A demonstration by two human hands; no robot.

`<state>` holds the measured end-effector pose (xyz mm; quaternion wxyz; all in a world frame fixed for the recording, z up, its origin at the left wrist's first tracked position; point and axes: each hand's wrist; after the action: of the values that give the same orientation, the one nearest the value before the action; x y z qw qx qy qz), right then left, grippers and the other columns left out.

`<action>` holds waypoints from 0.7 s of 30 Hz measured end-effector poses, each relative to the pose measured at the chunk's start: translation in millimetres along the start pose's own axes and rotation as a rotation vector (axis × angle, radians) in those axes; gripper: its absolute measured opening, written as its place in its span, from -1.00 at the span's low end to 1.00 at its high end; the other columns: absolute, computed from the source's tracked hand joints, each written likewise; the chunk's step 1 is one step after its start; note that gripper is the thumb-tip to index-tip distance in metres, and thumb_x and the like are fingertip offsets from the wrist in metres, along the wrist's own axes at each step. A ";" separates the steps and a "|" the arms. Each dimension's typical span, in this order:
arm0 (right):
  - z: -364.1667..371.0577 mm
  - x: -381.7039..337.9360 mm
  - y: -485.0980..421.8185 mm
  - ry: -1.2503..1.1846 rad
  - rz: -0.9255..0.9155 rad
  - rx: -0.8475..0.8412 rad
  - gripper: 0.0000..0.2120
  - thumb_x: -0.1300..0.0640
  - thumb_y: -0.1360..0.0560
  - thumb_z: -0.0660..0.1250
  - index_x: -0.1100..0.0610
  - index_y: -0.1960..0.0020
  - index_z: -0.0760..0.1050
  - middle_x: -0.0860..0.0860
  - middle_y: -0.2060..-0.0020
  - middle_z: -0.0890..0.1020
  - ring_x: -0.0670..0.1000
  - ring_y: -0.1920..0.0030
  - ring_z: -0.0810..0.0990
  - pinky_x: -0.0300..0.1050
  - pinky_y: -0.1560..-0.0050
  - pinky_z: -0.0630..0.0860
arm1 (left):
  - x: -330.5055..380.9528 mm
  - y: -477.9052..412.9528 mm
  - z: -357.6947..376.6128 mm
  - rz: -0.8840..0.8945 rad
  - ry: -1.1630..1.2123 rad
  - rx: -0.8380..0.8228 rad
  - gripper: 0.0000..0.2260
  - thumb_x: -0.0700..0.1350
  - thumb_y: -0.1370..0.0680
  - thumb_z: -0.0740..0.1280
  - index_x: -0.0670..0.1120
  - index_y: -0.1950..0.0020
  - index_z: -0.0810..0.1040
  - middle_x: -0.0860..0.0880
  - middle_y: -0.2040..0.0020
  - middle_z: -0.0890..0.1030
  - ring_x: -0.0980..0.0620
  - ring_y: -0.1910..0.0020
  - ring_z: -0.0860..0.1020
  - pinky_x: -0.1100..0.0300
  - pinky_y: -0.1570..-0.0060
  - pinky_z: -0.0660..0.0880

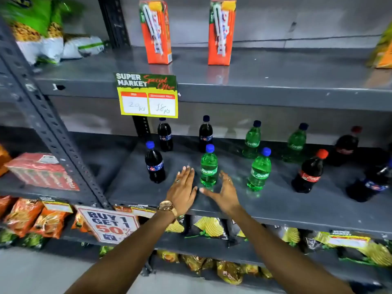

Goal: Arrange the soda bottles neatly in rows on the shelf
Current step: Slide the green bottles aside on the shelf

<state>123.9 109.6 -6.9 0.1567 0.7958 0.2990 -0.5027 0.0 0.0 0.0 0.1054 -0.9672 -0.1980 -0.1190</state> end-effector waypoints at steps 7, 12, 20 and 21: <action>23.9 -9.0 -28.2 -0.100 0.057 0.238 -0.42 0.03 -0.16 0.64 0.07 -0.03 0.39 0.12 -0.02 0.62 0.11 -0.05 0.61 -0.02 -0.03 0.54 | -11.9 -20.7 14.5 -0.123 0.154 -0.070 -0.53 -0.13 -0.63 0.06 -0.24 -0.50 0.05 -0.25 -0.55 0.00 -0.16 -0.55 -0.07 0.02 -0.54 -0.13; 13.1 2.3 -13.3 -0.045 0.001 0.266 -0.47 0.00 -0.21 0.61 0.11 -0.02 0.43 0.11 0.04 0.67 0.08 0.00 0.64 0.01 0.00 0.57 | -6.5 -25.6 24.4 -0.111 0.160 -0.023 -0.54 -0.10 -0.62 0.10 -0.24 -0.48 0.14 -0.25 -0.54 0.06 -0.17 -0.55 -0.06 -0.04 -0.54 -0.11; -61.6 45.9 58.5 -0.089 0.053 0.388 -0.55 -0.06 -0.23 0.59 -0.06 -0.03 0.50 -0.11 0.13 0.69 -0.22 0.13 0.64 -0.38 0.13 0.52 | 20.5 -29.3 40.6 -0.114 0.061 -0.010 -0.52 -0.02 -0.61 0.07 -0.21 -0.48 0.14 -0.22 -0.54 0.11 -0.14 -0.55 0.01 -0.03 -0.53 -0.10; -76.2 53.1 64.2 -0.078 0.073 0.430 -0.56 -0.04 -0.23 0.59 -0.05 -0.03 0.50 -0.09 0.14 0.69 -0.21 0.14 0.65 -0.35 0.14 0.52 | 25.6 -31.5 42.3 -0.129 0.062 -0.009 -0.51 -0.02 -0.61 0.07 -0.21 -0.49 0.14 -0.21 -0.54 0.11 -0.14 -0.55 0.01 -0.02 -0.52 -0.11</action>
<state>235.1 118.8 -23.7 0.0130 0.8012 0.1499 -0.5792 18.0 48.1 -28.2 0.0992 -0.9487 -0.2562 -0.1562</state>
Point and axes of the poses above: each hand's wrist, its own y-axis away from the middle knuckle, its own z-axis out of the palm, x = y × z
